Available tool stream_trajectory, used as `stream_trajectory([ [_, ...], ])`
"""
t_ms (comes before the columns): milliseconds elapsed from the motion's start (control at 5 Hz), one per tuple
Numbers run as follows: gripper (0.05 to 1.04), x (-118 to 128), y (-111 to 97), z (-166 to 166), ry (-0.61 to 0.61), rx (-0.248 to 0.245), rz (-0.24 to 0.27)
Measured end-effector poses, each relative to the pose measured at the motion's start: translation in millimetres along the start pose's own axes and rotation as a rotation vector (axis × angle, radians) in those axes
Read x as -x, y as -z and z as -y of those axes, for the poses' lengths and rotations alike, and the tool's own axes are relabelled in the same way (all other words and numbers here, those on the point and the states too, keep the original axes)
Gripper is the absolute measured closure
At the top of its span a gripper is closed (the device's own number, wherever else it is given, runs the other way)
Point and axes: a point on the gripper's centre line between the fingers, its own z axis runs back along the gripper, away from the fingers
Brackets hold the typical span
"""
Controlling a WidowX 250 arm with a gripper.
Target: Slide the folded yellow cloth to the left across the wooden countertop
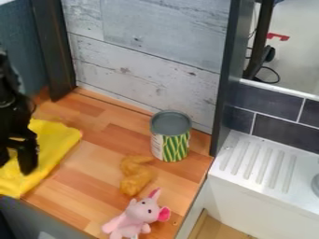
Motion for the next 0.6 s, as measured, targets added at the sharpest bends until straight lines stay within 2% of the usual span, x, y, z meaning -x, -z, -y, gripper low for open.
stream_trajectory([
  [200,0.083,2,-46,33,0.109,-0.070,0.102],
  [400,0.083,13,-70,57,0.169,-0.109,0.148],
  [600,0.083,22,-77,74,0.204,-0.105,0.141],
])
